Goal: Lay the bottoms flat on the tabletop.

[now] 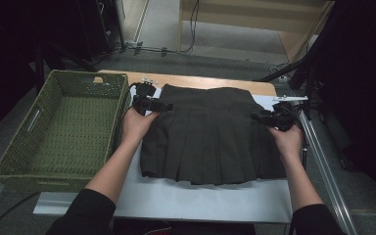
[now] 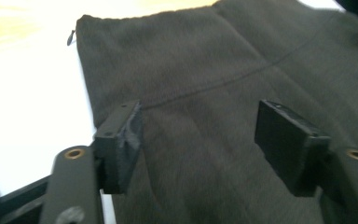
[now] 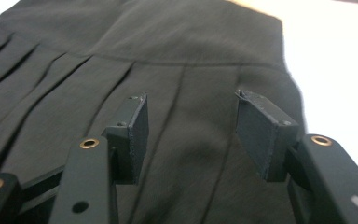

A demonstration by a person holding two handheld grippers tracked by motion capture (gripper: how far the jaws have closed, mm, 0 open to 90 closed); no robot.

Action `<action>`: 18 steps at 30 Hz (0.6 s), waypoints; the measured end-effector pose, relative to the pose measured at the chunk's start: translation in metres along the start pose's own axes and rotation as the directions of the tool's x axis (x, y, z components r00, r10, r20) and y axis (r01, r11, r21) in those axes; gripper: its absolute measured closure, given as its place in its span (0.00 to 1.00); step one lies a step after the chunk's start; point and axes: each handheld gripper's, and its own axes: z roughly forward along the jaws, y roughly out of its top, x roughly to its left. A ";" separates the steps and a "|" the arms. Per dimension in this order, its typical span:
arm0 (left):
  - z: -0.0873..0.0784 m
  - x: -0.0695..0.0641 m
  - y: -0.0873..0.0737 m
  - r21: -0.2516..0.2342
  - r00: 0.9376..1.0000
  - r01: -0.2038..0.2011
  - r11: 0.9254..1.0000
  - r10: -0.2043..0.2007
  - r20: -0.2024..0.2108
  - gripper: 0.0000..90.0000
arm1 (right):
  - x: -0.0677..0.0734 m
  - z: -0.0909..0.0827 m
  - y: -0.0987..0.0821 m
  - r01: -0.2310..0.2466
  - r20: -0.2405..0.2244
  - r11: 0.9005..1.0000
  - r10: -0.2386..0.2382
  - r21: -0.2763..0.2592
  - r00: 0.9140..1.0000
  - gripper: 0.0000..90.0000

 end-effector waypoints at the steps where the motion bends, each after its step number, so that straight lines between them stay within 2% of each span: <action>1: -0.001 -0.001 -0.002 0.006 1.000 -0.004 1.000 0.004 0.010 0.36 | 0.002 -0.001 -0.002 -0.001 -0.007 1.000 0.001 -0.003 1.000 0.47; 9: -0.010 -0.016 -0.024 -0.009 0.998 -0.008 1.000 0.009 0.068 0.31 | 0.019 -0.011 -0.019 0.042 -0.023 0.999 -0.043 -0.026 0.999 0.47; 14: -0.014 -0.023 -0.037 -0.009 0.997 -0.037 0.999 0.038 0.072 0.22 | 0.030 -0.012 -0.031 0.070 -0.040 0.998 -0.070 -0.009 0.997 0.47; 18: -0.019 -0.027 -0.048 -0.015 0.997 -0.048 0.999 0.049 0.059 0.16 | 0.036 -0.015 -0.040 0.067 -0.059 0.998 -0.067 0.001 0.996 0.47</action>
